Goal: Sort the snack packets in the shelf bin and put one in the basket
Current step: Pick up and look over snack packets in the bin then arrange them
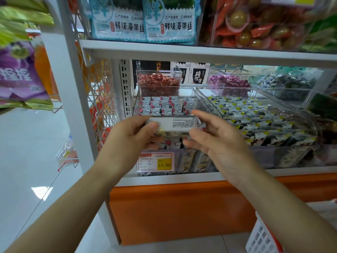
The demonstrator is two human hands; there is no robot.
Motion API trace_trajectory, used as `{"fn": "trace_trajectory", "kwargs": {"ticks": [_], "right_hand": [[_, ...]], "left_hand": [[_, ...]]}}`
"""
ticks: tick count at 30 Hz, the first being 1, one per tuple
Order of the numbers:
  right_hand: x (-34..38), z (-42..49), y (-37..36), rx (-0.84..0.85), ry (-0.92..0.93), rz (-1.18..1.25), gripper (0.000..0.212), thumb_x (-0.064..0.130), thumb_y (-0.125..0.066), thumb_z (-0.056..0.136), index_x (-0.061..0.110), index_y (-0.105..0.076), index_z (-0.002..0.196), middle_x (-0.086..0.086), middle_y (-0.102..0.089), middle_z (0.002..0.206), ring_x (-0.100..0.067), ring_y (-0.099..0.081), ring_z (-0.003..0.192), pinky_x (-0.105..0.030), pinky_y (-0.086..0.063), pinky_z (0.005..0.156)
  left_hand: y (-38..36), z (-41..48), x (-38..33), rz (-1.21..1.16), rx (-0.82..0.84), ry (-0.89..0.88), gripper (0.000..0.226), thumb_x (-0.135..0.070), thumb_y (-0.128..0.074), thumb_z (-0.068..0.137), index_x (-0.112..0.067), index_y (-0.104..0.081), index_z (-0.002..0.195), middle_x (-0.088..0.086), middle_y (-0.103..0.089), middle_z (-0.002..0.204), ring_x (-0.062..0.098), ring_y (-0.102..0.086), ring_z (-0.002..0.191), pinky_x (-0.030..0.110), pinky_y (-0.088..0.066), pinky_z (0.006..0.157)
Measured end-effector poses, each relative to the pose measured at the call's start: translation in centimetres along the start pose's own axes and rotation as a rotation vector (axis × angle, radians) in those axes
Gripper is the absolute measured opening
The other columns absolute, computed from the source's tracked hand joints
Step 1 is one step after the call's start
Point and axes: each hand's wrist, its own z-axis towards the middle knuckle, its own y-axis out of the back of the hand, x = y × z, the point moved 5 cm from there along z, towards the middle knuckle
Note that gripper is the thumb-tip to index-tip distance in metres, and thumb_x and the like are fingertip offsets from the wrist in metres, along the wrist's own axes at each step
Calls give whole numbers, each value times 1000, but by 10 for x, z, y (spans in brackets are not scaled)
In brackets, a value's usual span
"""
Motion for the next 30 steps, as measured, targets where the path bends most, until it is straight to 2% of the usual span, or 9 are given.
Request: {"fn": "trace_trajectory", "kwargs": {"ticks": [3,5,8,12,16,20,25,27,30], "right_hand": [[2,2,5,-156,82,-97,40,29,-70,67,19,-64,105,0,-72,93,-16,-71,79,-25,-57,69],[3,5,13,-268,82,-57,30,26,-69,73,11,-64,99,-2,-68,86,-14,-69,73,-23,-57,65],[1,11,15,-280,33,-85,9,16,-65,84,11,-65,92,-5,-66,86,-15,-68,71,-22,-56,62],[-5,18,2,-168,16,-332,3,15,-62,88,15,-65,89,-7,-67,85,-9,-67,66,-24,-58,60],[2,27,-3,-168,121,-624,12,21,-61,90,11,-63,96,-14,-65,91,-11,-65,68,-24,-58,58],[11,34,-12,-146,215,-803,25,24,-63,88,2,-64,101,-16,-63,89,-26,-65,77,-45,-56,69],[8,37,-35,9,337,-1026,25,30,-70,81,16,-65,102,14,-50,85,8,-46,74,-7,-35,65],[2,36,-44,10,388,-1139,29,35,-72,77,16,-66,98,13,-45,87,1,-43,78,-12,-31,68],[-4,36,-53,-48,469,-1286,36,43,-71,77,16,-67,100,4,-58,94,-16,-49,95,-29,-32,77]], "left_hand": [[5,0,-4,162,-68,-73,23,-25,-48,94,-24,-65,109,-7,-69,98,5,-66,84,14,-51,67],[12,2,-6,514,-123,-190,37,-34,-47,93,-25,-56,127,-9,-60,121,9,-57,108,21,-43,87],[13,3,1,991,-1,-275,54,-46,-38,90,-25,-40,140,-4,-36,149,15,-23,140,44,-19,115],[9,0,27,1293,195,-192,77,-65,-6,81,-29,-11,148,-8,0,158,9,22,139,49,8,113],[10,-2,33,1381,220,-199,87,-68,9,73,-28,-5,149,-7,7,158,10,31,135,49,11,112],[9,-2,34,1372,239,-195,92,-69,11,69,-26,-4,149,-6,10,157,12,31,137,46,13,111],[9,-1,35,1339,239,-187,92,-71,4,71,-24,-6,149,-5,11,157,10,33,134,44,9,113],[9,-1,36,1334,235,-187,89,-71,-2,75,-23,-6,149,-5,11,157,9,34,133,43,8,113],[10,0,37,1317,225,-185,84,-68,-12,80,-21,-5,149,-4,13,157,9,34,132,41,8,113]]}}
